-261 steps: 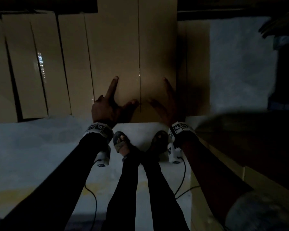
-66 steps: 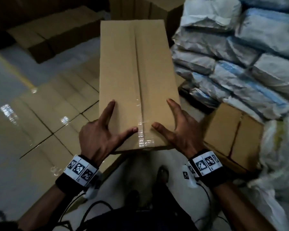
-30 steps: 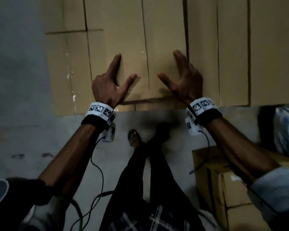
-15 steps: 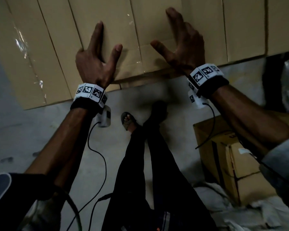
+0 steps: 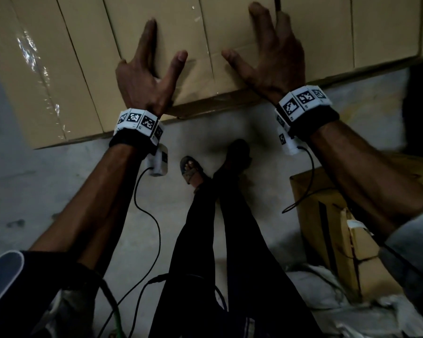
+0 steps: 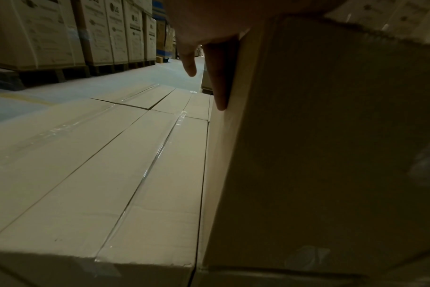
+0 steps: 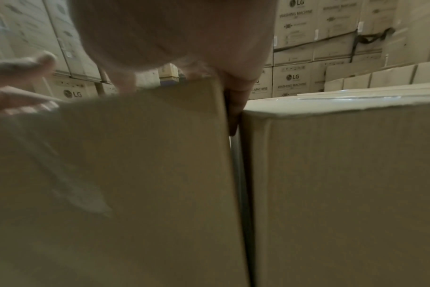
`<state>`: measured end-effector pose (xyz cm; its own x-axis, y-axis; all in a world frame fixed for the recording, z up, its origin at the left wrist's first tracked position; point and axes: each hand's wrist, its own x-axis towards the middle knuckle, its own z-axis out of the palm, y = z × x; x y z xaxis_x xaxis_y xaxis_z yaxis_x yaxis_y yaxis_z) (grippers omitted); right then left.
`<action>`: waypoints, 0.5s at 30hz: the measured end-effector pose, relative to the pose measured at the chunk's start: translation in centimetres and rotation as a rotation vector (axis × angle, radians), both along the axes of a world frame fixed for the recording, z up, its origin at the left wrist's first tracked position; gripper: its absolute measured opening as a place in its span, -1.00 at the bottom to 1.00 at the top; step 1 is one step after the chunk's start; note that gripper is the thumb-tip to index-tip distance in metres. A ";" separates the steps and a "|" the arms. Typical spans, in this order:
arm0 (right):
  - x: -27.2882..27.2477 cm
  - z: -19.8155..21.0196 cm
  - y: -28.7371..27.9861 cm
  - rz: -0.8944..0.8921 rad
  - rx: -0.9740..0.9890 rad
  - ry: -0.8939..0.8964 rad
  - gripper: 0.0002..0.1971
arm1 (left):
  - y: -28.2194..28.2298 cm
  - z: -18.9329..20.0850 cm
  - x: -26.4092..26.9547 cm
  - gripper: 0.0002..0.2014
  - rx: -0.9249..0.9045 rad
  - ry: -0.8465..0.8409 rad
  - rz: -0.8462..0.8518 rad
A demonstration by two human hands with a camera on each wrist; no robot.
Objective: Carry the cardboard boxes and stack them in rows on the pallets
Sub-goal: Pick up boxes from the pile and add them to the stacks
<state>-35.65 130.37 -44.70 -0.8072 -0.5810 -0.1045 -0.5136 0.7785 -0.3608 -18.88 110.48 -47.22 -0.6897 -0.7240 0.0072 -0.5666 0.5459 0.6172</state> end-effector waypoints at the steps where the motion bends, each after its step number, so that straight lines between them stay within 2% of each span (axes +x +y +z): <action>1: 0.2 -0.2 -0.1 -0.005 0.004 -0.011 -0.02 | 0.0 -0.3 -0.1 -0.14 -0.010 -0.015 -0.002; 7: 0.8 -0.8 0.3 0.013 0.036 -0.071 -0.01 | 0.3 -1.4 -0.4 -0.13 -0.025 -0.060 0.003; 15: 0.6 0.4 1.4 0.022 0.015 -0.140 -0.13 | 1.5 -0.9 1.2 -0.19 0.086 0.025 -0.011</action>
<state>-35.05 131.80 -44.28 -0.7712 -0.5957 -0.2245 -0.4759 0.7737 -0.4183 -17.72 112.01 -48.10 -0.6978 -0.7153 -0.0373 -0.5449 0.4963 0.6758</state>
